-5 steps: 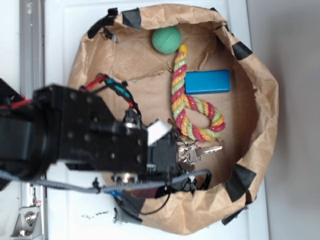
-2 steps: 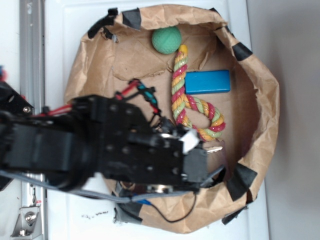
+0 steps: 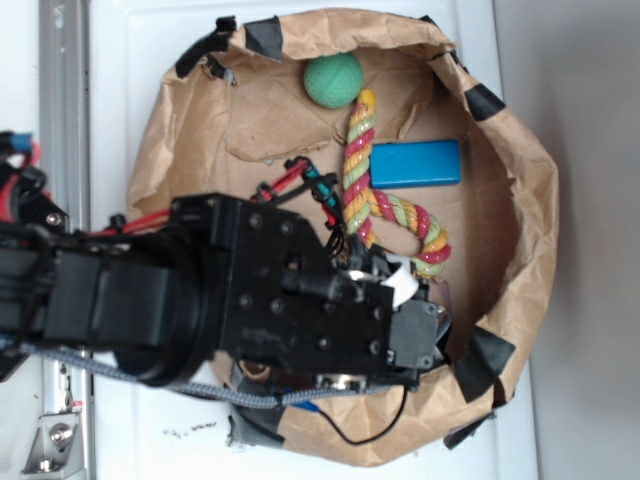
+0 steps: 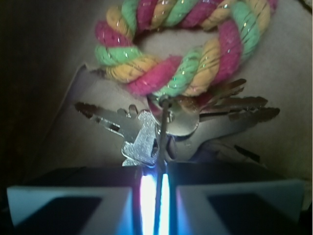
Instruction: Grab the silver keys.
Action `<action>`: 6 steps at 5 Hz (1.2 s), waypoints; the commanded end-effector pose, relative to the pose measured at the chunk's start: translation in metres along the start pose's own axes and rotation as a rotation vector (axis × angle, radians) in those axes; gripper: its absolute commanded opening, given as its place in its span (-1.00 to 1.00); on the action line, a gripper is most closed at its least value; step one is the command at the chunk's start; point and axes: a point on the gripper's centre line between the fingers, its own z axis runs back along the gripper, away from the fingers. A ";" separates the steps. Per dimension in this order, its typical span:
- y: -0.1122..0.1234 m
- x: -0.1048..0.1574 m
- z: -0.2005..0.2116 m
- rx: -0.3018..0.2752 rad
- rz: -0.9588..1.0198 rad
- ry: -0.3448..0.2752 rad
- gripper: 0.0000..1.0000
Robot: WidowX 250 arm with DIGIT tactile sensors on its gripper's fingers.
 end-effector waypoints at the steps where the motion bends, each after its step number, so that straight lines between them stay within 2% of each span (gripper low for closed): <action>1: -0.020 0.038 0.064 0.178 0.156 -0.148 -1.00; 2: -0.001 0.069 0.113 0.224 0.190 -0.044 -1.00; 3: 0.008 0.077 0.162 0.132 0.146 -0.023 -1.00; 4: 0.015 0.065 0.155 0.088 0.082 -0.076 -1.00; 5: 0.031 0.041 0.155 0.020 -0.036 -0.146 -1.00; 6: 0.026 0.040 0.148 0.049 -0.075 -0.163 -1.00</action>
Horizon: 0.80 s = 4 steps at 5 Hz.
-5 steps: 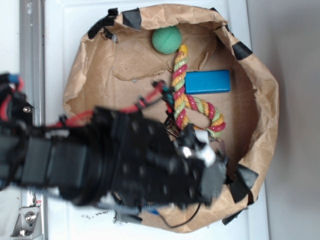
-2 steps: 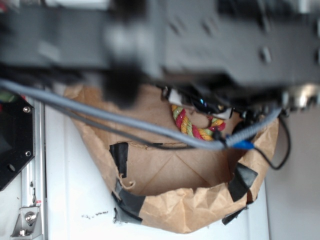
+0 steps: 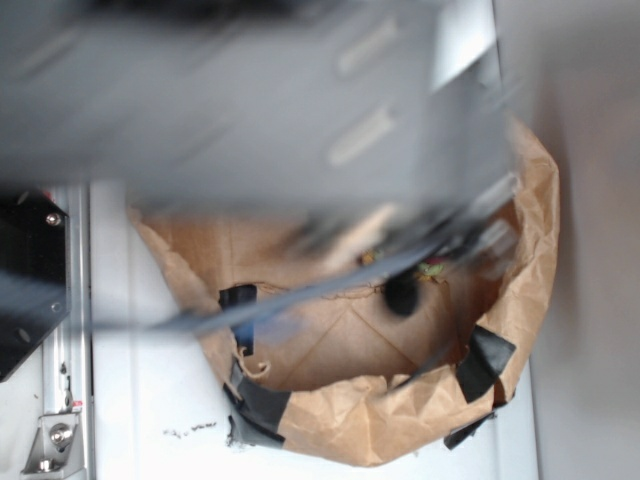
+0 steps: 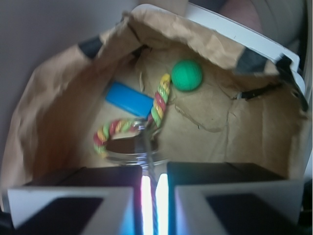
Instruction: Grab the silver keys.
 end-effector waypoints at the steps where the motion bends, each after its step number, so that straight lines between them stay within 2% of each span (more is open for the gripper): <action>1: -0.007 0.001 0.000 -0.017 -0.050 -0.071 -1.00; 2: -0.013 0.000 -0.006 0.043 -0.044 -0.077 -1.00; 4: -0.019 -0.002 -0.010 0.059 -0.036 -0.092 -1.00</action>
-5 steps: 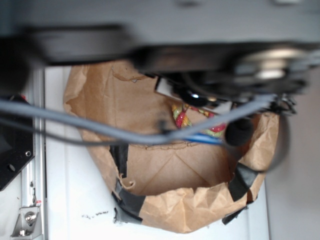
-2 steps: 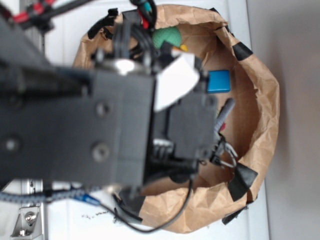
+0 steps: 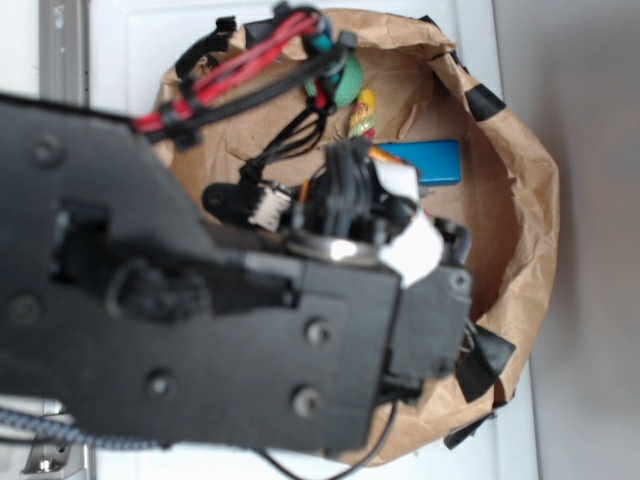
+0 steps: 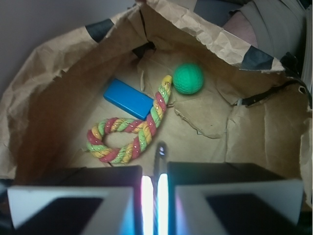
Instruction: Grab the silver keys.
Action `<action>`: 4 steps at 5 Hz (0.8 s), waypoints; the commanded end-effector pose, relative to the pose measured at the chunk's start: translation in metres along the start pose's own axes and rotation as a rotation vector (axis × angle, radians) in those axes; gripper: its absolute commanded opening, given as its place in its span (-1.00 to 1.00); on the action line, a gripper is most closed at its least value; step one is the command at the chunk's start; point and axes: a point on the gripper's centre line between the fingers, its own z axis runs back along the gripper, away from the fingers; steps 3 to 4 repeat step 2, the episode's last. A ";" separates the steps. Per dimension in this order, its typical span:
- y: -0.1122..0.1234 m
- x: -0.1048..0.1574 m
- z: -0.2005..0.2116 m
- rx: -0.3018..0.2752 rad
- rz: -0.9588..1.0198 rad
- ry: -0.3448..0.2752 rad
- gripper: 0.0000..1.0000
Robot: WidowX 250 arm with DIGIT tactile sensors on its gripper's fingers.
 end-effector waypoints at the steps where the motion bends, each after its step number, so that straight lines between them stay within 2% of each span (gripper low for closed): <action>1: -0.008 0.008 0.011 -0.057 0.018 -0.013 -1.00; 4: -0.009 0.009 0.010 -0.042 0.030 -0.012 -1.00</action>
